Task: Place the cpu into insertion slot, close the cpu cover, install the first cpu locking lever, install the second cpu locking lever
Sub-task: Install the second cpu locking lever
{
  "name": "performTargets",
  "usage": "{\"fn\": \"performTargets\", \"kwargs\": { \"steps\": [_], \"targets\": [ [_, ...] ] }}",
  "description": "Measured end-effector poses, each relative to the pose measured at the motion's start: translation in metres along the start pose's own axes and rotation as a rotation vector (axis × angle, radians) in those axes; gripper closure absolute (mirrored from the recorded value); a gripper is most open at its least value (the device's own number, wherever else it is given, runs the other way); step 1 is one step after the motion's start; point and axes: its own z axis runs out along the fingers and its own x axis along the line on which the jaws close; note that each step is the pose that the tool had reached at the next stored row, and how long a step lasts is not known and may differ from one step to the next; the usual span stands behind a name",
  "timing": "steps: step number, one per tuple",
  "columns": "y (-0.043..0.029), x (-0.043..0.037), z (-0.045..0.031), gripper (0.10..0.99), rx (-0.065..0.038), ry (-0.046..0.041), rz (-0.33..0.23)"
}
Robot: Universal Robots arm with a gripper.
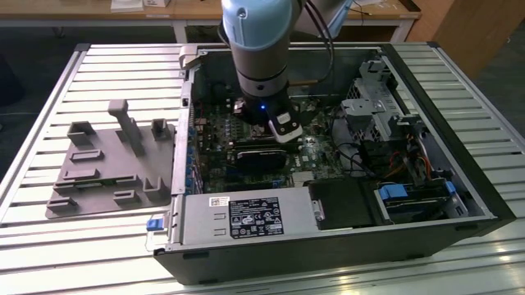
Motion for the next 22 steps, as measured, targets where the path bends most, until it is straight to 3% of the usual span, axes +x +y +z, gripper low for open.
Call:
{"fn": "performTargets", "kwargs": {
  "steps": [16,22],
  "targets": [
    [0.0329,0.0012,0.0093,0.98,0.089,-0.0146,-0.013],
    [0.0431,0.0025,0.0117,0.98,0.109,-0.018,-0.016]
  ]
}}
